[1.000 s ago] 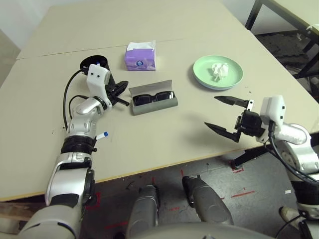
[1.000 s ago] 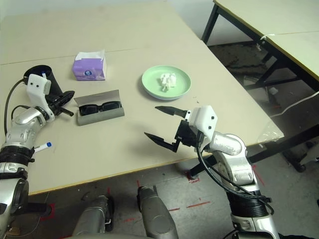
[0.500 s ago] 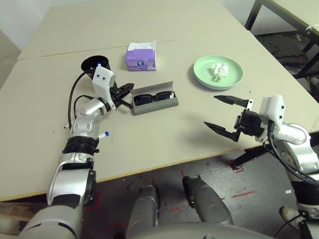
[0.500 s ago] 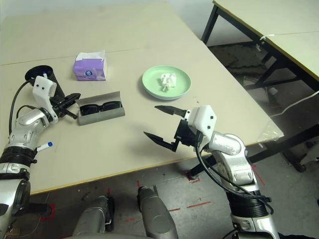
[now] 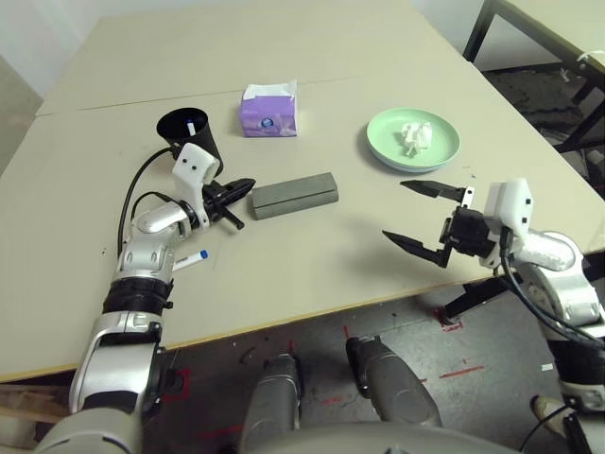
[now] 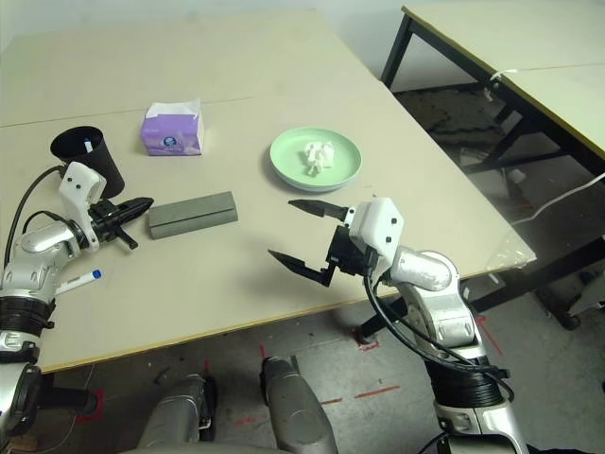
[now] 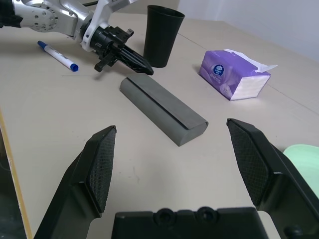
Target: Organize and tidy the items on the table.
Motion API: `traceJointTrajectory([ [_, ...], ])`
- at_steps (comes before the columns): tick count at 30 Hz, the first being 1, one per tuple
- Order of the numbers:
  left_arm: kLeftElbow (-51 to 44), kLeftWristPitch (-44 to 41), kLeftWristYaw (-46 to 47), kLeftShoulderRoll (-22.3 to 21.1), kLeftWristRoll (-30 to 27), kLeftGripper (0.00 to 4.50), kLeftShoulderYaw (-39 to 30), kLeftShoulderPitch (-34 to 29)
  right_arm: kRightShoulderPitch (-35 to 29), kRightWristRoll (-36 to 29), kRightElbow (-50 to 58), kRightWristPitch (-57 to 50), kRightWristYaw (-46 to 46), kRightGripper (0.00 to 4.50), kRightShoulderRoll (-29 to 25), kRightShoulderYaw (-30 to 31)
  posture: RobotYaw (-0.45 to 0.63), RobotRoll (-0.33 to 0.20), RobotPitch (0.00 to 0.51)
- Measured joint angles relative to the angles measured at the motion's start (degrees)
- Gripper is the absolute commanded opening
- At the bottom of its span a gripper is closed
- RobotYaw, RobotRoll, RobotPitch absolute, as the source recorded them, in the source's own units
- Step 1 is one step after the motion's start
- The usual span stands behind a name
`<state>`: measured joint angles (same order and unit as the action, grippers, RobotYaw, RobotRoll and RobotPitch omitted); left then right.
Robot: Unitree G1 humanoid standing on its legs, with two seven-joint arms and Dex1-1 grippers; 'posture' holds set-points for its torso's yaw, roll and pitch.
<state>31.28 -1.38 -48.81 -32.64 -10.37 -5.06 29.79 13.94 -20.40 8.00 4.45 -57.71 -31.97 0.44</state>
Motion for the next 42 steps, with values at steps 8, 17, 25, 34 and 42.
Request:
traceJointTrajectory([
  [8,-0.2,0.0,-1.2,-1.3,-0.1,0.04,0.0,-0.1,-0.6,-0.1,-0.2,-0.1,0.0,4.50,0.2,0.0,-0.24,0.000,0.149],
  [17,-1.1,0.0,-4.6,-2.3,-0.2,0.04,0.5,-1.7,-3.6,-0.3,-0.1,-4.3,-0.1,4.50,-0.2,0.7,-0.24,0.000,0.149],
  [25,-1.1,1.2,-6.3,-2.5,-0.1,0.04,1.1,-1.6,-5.2,-0.1,0.7,-10.4,1.5,4.50,-1.0,0.7,-0.24,0.000,0.144],
  [34,-1.0,3.1,-6.7,-2.6,-0.1,0.04,1.2,0.2,-5.3,0.0,0.8,-12.5,2.1,4.50,-1.4,0.7,-0.25,0.000,0.143],
  [42,-1.0,3.1,-7.1,-3.2,-0.1,0.04,1.3,0.2,-5.2,0.0,1.1,-12.6,2.4,4.50,-1.4,0.7,-0.24,0.000,0.143],
])
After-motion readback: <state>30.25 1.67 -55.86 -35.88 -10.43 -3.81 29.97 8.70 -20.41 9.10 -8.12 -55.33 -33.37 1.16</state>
